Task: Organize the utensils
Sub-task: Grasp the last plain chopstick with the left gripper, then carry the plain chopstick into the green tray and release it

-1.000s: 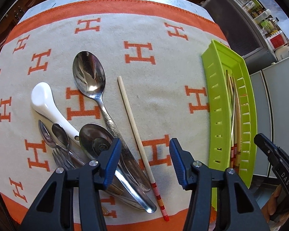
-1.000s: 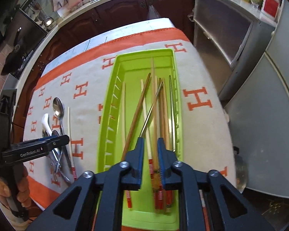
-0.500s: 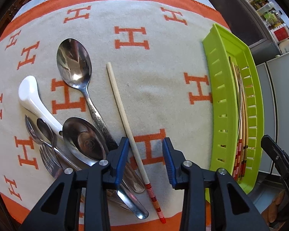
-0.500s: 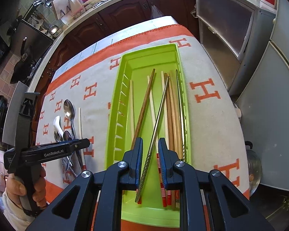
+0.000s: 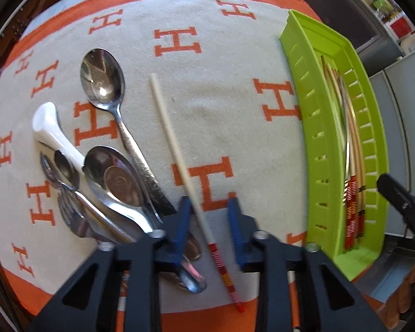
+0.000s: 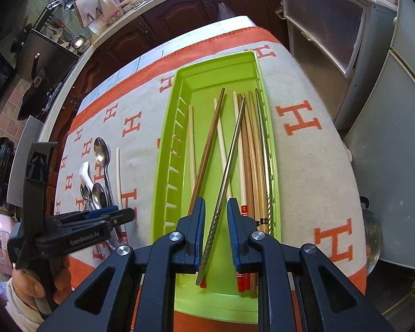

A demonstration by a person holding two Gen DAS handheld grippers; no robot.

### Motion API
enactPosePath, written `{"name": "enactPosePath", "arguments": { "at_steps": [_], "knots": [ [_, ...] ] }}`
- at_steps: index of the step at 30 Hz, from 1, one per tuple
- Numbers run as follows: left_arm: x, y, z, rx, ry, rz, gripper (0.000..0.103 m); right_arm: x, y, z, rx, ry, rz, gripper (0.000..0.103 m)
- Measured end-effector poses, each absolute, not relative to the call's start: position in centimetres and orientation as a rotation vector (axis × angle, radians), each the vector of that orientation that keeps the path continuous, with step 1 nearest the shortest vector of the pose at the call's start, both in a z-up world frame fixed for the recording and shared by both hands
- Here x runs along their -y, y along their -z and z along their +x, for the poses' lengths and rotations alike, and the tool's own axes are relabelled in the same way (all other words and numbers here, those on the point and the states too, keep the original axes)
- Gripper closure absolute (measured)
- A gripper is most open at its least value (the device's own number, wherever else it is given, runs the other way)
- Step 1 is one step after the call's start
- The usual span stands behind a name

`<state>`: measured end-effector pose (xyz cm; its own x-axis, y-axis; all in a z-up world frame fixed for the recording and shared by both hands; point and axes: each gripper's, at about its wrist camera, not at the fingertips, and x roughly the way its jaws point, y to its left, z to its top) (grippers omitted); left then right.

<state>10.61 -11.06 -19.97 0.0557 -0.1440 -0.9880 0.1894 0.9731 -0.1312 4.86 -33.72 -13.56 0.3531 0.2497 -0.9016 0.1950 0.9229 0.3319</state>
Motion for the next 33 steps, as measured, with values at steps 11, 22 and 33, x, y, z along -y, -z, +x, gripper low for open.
{"name": "enactPosePath", "arguments": {
  "at_steps": [11,22,33],
  "knots": [
    [9.4,20.8,8.8,-1.531,0.313,-0.181,0.1,34.1,13.9,4.1,-1.212,-0.041,0.467,0.087],
    [9.1,15.9,6.7,-1.484,0.467,-0.299,0.1,35.3,13.2,2.9,-1.184,-0.03,0.509,0.087],
    [15.6,12.1,10.7,-1.385,0.596,-0.285,0.1,36.4,12.4,1.7,-1.147,0.017,0.534,0.087]
  ]
}}
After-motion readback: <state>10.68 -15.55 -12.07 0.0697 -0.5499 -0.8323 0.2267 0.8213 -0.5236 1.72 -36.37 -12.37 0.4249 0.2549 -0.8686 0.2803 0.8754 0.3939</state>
